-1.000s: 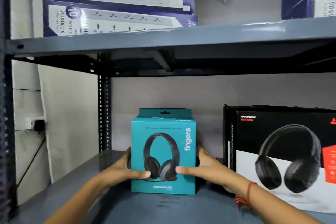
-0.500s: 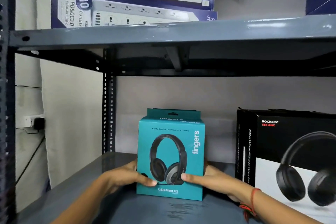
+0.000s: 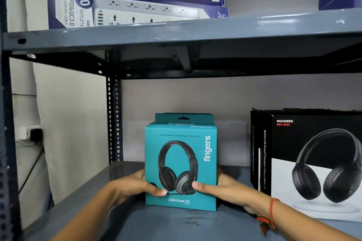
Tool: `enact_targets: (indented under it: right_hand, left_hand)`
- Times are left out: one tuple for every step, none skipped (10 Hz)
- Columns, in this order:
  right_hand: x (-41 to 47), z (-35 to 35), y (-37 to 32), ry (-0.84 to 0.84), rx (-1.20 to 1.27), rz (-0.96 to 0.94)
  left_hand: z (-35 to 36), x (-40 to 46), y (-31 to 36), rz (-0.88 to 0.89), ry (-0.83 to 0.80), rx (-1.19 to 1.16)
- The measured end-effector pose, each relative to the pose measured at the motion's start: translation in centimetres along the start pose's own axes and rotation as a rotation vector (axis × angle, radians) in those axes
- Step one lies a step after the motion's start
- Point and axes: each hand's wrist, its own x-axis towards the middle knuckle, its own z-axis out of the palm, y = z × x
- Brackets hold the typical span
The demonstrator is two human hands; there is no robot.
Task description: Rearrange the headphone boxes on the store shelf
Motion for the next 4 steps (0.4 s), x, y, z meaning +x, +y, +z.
enact_targets:
  right_hand:
    - [0.0, -0.1, -0.1, -0.010, 0.009, -0.002]
    - [-0.4, -0.2, -0.2, 0.009, -0.017, 0.002]
    - [-1.2, -0.4, -0.4, 0.059, -0.049, 0.029]
    - [-3.0, -0.8, -1.5, 0.121, -0.073, 0.075]
  left_hand:
    - [0.1, -0.1, -0.2, 0.012, -0.010, -0.008]
    - [0.1, -0.4, -0.4, 0.037, -0.020, -0.017]
    - [0.0, -1.8, -0.3, 0.036, 0.013, -0.049]
    - [0.5, -4.2, 0.6, 0.102, 0.135, -0.127]
